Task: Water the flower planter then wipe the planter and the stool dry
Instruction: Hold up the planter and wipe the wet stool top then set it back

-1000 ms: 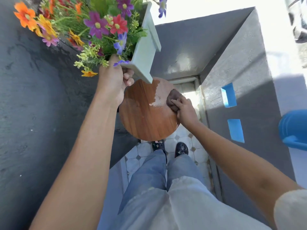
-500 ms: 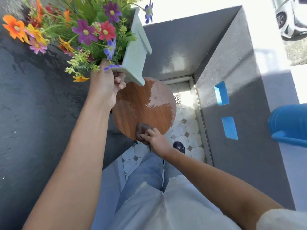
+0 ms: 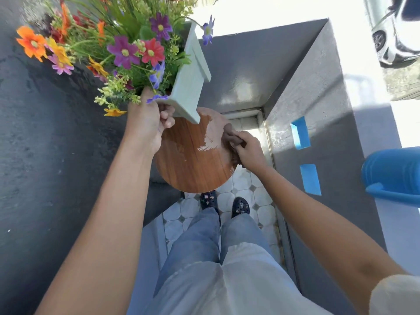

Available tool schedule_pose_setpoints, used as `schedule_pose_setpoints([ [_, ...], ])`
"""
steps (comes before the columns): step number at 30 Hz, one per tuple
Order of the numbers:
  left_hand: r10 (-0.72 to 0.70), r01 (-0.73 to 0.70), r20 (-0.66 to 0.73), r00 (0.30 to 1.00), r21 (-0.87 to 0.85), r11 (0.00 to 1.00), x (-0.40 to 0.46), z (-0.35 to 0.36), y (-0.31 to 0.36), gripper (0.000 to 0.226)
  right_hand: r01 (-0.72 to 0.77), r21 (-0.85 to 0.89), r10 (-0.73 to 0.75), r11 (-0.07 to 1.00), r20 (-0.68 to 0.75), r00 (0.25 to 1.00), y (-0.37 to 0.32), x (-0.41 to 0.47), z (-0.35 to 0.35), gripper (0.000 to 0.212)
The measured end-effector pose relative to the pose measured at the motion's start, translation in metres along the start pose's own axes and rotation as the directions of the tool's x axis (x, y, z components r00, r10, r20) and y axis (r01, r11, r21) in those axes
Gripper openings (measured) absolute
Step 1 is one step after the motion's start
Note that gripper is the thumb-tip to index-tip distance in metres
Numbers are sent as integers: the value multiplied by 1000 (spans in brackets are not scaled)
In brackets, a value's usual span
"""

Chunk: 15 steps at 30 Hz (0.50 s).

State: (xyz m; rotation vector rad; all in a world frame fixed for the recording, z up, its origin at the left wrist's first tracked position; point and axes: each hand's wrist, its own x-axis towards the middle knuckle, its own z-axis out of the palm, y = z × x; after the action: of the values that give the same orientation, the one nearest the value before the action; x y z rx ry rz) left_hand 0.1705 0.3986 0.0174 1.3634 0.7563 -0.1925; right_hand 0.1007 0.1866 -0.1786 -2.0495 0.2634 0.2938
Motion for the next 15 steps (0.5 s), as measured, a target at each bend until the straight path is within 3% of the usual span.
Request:
schedule_pose_setpoints([
  [2,-2,2,-1,1000,-1,1000,1,-3,1,29,-25,141,24,990,9,1000,-6,-8,1,39],
  [3,-4,4,-5,1000,-2,1000,2,-3,2,27,-44,108,48,993,-35,998,-5,-10,3,43],
  [5,-5,5,-7,1000,3,1000,3,-5,3,27,-82,-107,60,991,-192,979,4,-14,9,49],
  [6,-7,7,-6,1000,4,1000,4,-6,4,27,-49,-212,-2,976,-235,972,8,-16,12,48],
  [7,-8,8,-5,1000,3,1000,4,-7,4,27,39,-294,-102,955,-202,974,10,-18,15,47],
  [9,-9,9,-5,1000,4,1000,5,-8,3,26,263,-434,-267,862,53,962,17,-21,25,52],
  [11,-11,12,-5,1000,5,1000,4,-7,3,28,363,-538,-264,761,254,931,27,-22,38,61],
  [13,-14,14,-3,1000,4,1000,3,-7,3,29,298,-593,-219,748,203,954,31,-18,50,57],
  [15,-9,9,-2,1000,0,1000,4,-9,4,30,187,-567,-165,802,91,982,22,-17,67,46],
])
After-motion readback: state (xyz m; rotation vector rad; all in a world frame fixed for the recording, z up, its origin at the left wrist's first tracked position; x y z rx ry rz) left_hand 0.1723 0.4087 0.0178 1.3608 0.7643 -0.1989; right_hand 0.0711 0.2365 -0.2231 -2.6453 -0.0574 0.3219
